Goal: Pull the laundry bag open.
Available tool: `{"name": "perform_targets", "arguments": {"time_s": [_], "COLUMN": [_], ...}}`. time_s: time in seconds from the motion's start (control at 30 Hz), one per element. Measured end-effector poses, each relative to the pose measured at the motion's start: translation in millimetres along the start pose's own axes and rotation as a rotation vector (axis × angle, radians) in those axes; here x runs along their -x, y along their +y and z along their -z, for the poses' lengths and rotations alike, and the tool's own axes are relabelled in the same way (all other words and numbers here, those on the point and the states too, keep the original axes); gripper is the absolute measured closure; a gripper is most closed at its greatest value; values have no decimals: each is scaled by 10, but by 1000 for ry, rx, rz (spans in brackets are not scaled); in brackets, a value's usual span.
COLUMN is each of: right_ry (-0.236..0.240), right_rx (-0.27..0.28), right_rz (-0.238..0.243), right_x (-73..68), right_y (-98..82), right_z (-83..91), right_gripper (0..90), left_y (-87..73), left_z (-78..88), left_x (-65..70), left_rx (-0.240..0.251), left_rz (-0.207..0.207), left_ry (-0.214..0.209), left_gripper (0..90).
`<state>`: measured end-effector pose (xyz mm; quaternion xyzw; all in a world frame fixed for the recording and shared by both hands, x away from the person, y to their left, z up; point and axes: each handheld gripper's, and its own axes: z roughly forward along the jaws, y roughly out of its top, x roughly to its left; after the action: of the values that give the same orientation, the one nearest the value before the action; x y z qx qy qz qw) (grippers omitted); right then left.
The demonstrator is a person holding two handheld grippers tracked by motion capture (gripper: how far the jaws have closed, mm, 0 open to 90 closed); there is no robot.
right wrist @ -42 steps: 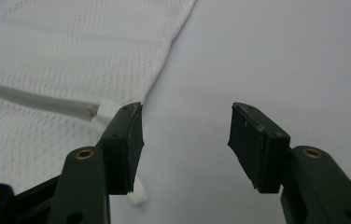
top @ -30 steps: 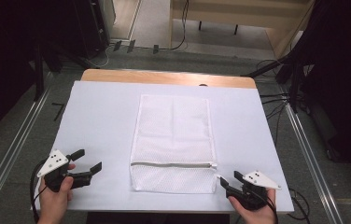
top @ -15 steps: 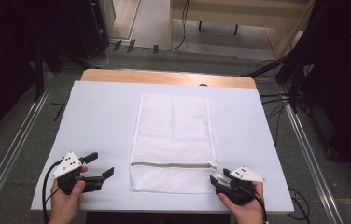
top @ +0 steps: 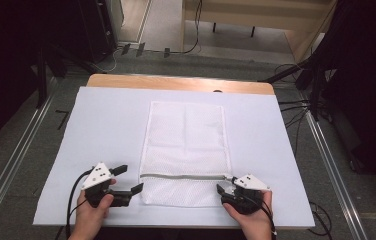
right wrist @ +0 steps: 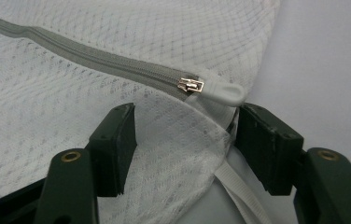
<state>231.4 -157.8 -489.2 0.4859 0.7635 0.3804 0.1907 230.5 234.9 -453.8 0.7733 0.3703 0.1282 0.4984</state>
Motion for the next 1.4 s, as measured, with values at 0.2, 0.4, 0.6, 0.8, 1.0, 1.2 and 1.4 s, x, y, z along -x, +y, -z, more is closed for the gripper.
{"name": "perform_targets", "arguments": {"time_s": [0.2,0.4,0.6,0.8,1.0,1.2,1.4], "right_ry": [-50,-45,9,11,38,66,66], "right_rx": [18,22,59,125,162,171,169], "right_rz": [-44,-48,-42,4,39,68,64], "right_x": [33,55,55,-26,-98,-195,-187], "right_y": [-13,-14,22,82,128,153,147], "right_z": [17,31,69,184,251,266,254], "right_gripper": [635,866,882,882,884,885,884], "left_y": [223,428,570,596,542,520,541], "left_z": [-336,-673,-1110,-1360,-1515,-1555,-1482], "left_x": [298,521,781,890,952,935,929], "left_rx": [-13,-17,-66,-123,-169,-176,-160], "left_rz": [-24,-19,17,45,40,41,35], "left_ry": [-85,-144,-130,-158,-154,-169,-216], "left_gripper": [139,152,386,675,812,830,734]}}
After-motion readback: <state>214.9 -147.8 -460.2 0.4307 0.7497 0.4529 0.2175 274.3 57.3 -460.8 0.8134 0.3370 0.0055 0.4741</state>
